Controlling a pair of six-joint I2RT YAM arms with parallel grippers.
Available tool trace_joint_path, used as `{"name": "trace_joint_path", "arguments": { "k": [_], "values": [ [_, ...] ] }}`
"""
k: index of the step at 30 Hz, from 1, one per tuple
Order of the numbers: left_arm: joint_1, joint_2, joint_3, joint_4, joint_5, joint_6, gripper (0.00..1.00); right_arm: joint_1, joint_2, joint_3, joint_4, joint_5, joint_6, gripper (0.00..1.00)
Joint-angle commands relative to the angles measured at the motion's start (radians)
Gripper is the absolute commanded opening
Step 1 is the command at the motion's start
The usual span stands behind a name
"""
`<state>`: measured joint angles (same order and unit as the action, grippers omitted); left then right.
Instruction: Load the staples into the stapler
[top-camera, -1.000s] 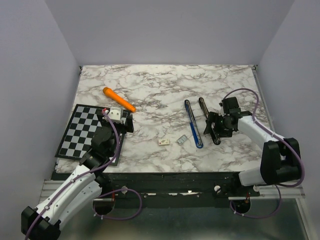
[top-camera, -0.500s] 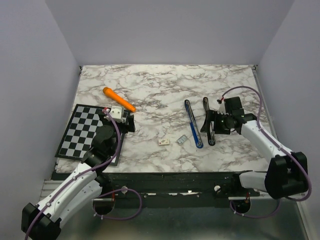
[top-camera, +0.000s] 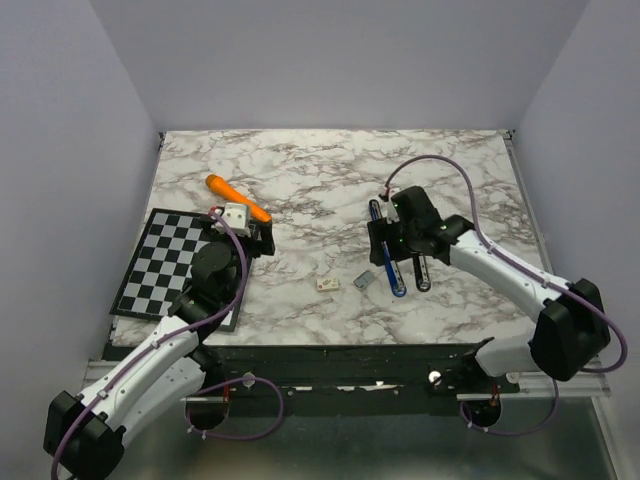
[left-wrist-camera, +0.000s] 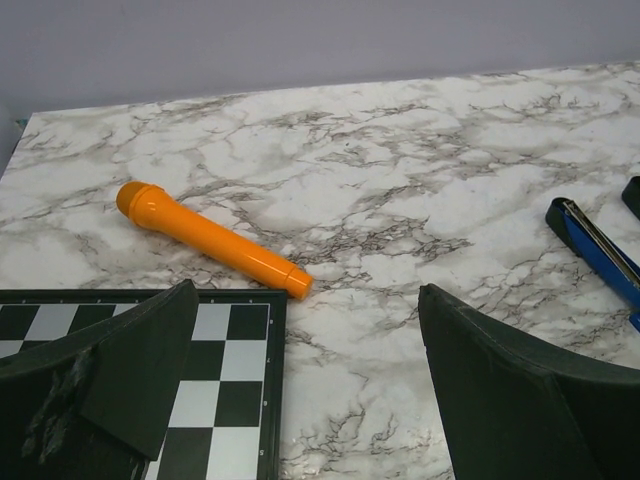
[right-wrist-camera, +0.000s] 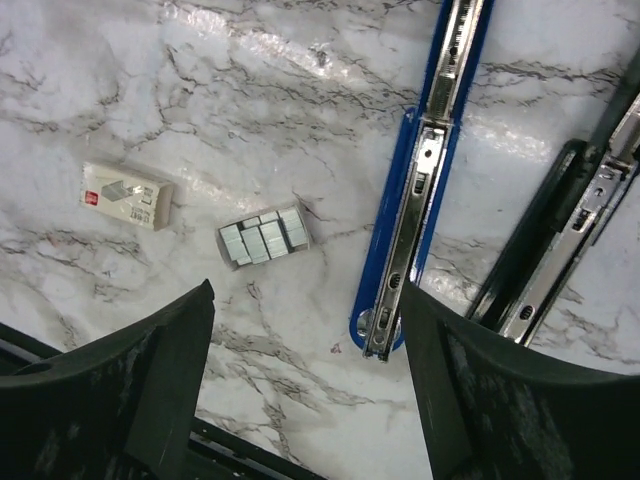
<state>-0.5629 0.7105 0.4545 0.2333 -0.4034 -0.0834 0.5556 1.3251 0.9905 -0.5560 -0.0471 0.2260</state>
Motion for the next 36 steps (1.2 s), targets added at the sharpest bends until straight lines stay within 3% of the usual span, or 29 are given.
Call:
{"name": "trace_joint_path", "arguments": {
  "k": [1, 4, 12, 25, 36],
  "values": [
    [0.009, 0.021, 0.015, 0.040, -0.003, 0.004, 0.99, 0.096, 0.126, 0.091, -0.048, 0.121, -0.016, 0.79],
    [0.011, 0.029, 0.009, 0.052, -0.006, 0.010, 0.99, 0.147, 0.215, 0.143, -0.068, 0.153, -0.020, 0.72],
    [0.014, 0.032, 0.009, 0.054, -0.011, 0.010, 0.99, 0.204, 0.373, 0.211, -0.094, 0.170, -0.036, 0.39],
    [0.015, 0.037, 0.009, 0.055, 0.001, 0.004, 0.99, 0.211, 0.418, 0.162, -0.082, 0.145, -0.053, 0.29],
    [0.015, 0.037, 0.009, 0.054, 0.009, 0.001, 0.99, 0.216, 0.445, 0.137, -0.062, 0.173, -0.050, 0.28]
  ]
}}
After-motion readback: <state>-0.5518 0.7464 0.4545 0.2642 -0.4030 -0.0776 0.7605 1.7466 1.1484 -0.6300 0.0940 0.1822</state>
